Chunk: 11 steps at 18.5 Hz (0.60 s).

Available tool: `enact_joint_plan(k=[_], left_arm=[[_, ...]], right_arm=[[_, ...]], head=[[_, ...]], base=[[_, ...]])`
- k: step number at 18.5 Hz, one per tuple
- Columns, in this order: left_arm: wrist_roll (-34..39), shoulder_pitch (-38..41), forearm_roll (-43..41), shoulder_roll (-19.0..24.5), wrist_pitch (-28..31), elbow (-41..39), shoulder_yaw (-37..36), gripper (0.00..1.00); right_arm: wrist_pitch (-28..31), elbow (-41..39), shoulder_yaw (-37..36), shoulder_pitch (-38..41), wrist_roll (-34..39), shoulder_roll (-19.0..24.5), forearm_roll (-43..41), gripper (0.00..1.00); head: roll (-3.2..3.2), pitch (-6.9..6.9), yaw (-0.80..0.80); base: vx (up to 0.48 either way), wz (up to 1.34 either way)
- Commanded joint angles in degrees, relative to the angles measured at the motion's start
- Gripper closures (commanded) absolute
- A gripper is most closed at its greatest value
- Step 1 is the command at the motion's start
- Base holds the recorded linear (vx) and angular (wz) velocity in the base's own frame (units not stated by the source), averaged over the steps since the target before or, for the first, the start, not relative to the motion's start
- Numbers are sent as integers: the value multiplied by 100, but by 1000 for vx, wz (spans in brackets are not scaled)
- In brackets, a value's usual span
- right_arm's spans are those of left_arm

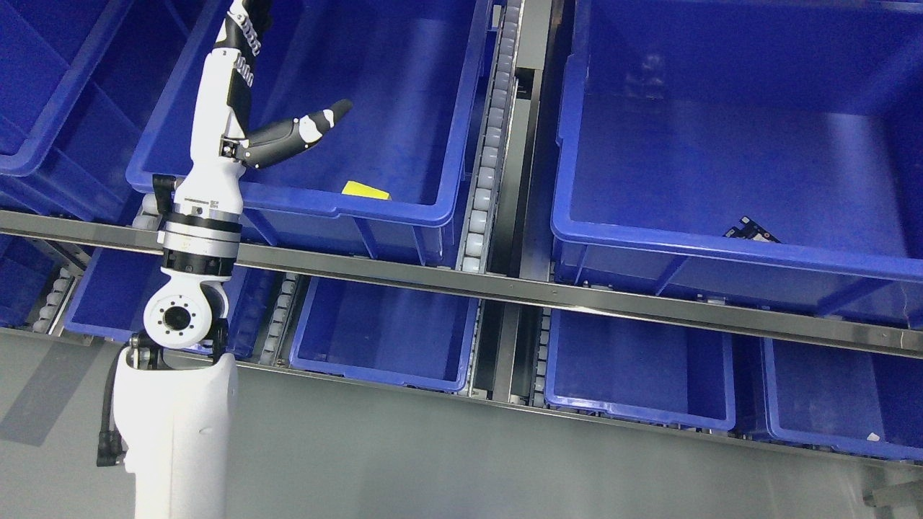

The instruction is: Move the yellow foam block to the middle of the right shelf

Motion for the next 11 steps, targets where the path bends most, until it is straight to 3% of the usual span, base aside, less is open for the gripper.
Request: enact_joint_plan(k=[1, 11], left_arm=[[22, 189, 178, 100, 27, -103, 19, 0], [22, 189, 187, 100, 36, -103, -25, 0]], right_arm=[[4, -100, 0, -18, 1, -100, 0, 0], [4, -100, 0, -9, 1, -100, 0, 0]], head=[[0, 0, 0], [0, 0, 0]], base=[[0, 0], [0, 0]])
